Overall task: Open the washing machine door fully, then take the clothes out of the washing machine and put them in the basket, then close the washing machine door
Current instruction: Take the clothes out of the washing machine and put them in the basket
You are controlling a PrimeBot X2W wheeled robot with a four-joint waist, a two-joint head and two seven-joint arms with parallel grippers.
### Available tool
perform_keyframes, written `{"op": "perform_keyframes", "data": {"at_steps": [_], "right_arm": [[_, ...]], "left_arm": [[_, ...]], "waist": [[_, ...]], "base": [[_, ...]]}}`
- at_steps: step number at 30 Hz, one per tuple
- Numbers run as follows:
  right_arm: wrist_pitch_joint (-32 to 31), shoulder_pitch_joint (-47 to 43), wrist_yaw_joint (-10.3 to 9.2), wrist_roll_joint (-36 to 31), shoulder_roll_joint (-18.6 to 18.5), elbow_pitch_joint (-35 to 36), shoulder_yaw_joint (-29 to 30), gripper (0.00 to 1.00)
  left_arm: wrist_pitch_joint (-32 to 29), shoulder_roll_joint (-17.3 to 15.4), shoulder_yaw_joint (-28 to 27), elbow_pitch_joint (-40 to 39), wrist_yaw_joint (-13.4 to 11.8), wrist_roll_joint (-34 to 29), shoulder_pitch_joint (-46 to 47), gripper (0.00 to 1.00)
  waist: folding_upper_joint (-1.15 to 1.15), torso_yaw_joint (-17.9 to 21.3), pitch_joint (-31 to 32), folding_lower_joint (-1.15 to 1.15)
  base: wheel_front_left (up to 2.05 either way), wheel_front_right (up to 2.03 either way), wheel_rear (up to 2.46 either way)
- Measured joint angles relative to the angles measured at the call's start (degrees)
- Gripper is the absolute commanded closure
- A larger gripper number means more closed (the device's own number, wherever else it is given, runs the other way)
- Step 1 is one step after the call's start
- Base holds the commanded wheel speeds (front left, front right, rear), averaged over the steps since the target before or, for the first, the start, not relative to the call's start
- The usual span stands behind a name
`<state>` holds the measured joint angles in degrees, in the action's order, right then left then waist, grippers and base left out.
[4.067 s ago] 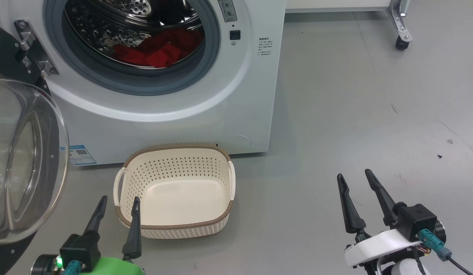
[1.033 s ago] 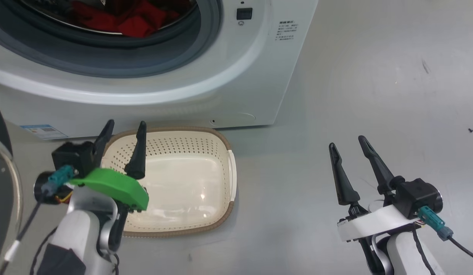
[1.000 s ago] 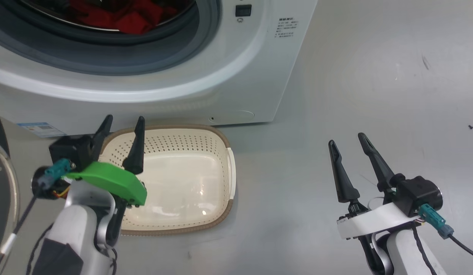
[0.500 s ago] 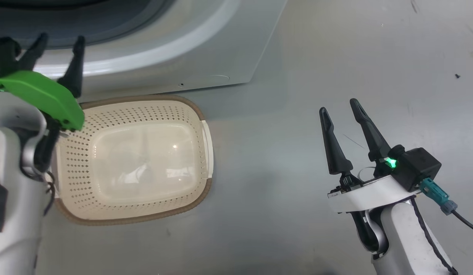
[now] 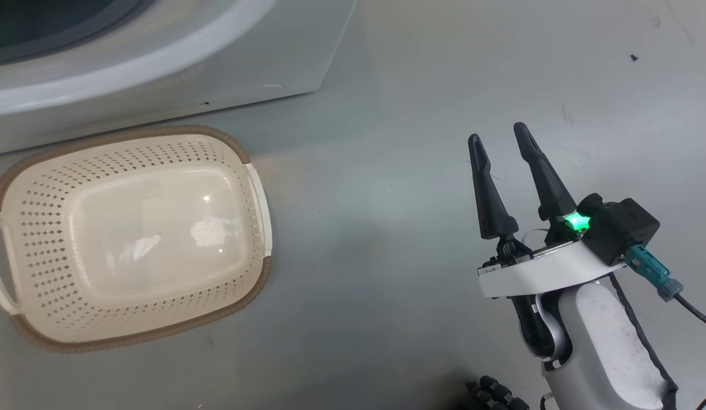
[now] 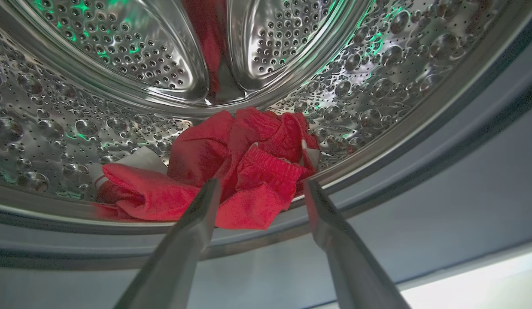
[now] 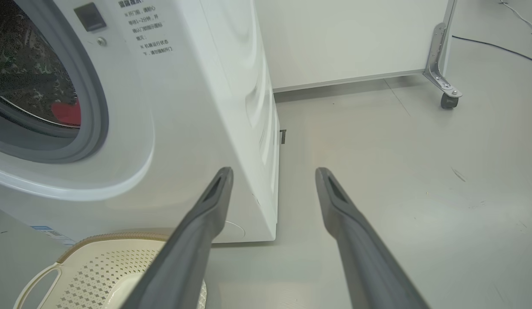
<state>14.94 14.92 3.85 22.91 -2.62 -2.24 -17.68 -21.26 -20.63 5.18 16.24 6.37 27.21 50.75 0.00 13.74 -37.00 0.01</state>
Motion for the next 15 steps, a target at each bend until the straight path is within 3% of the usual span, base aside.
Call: {"op": "perform_keyframes", "data": {"at_steps": [15], "right_arm": [[0.0, 3.7, -1.0, 4.5, 0.0, 0.9, -3.3, 0.0]], "left_arm": [[-4.5, -5.8, -1.8, 3.4, 0.2, 0.1, 9.6, 0.0]], "waist": [[0.0, 6.0, -4.9, 0.0]], "base": [[0.0, 0.0, 0.0]]}}
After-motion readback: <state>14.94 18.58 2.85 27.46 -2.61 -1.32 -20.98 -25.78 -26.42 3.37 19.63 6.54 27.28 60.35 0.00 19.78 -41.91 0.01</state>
